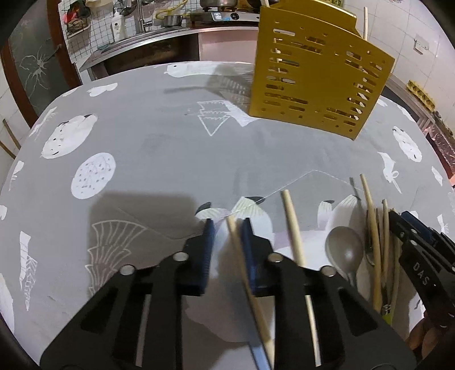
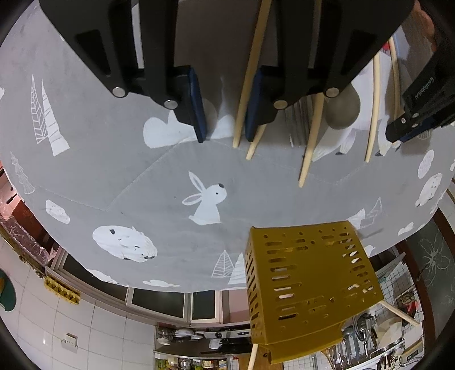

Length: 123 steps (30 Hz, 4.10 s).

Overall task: Organize utensils
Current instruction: 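Return the right gripper to the chopsticks and close on another one, then lift the second chopstick with the right gripper over the yellow caddy, then open both grippers to drop the held chopsticks into the yellow caddy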

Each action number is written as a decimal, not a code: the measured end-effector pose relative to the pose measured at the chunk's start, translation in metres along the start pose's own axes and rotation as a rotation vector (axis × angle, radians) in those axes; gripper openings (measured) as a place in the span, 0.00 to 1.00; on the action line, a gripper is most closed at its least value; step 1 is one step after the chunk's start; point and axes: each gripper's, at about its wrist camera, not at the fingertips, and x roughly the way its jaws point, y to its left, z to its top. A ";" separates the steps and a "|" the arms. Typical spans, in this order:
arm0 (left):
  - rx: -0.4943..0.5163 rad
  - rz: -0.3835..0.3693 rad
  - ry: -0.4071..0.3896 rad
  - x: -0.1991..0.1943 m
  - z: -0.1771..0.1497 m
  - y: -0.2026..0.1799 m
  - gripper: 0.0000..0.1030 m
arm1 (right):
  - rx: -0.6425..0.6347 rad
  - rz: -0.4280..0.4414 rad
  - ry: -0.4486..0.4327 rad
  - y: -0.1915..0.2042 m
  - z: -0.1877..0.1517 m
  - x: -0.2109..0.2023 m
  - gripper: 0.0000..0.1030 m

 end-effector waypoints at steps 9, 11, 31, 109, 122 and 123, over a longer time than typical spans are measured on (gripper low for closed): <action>-0.015 -0.012 0.006 0.002 0.004 -0.001 0.07 | 0.015 0.024 0.017 0.003 0.012 0.006 0.07; -0.015 -0.022 0.005 0.001 0.005 -0.001 0.07 | 0.022 0.029 0.009 0.002 0.013 0.005 0.06; 0.008 -0.059 -0.240 -0.072 0.015 -0.001 0.05 | 0.045 0.048 -0.346 -0.014 0.034 -0.094 0.05; 0.017 -0.180 -0.724 -0.103 0.223 -0.023 0.03 | -0.043 0.108 -0.708 0.034 0.228 -0.110 0.04; -0.008 -0.136 -0.694 -0.115 0.179 0.010 0.83 | -0.019 0.081 -0.507 0.011 0.196 -0.079 0.58; -0.003 -0.133 -0.698 -0.125 0.173 0.012 0.83 | -0.009 0.070 -0.511 0.006 0.191 -0.085 0.60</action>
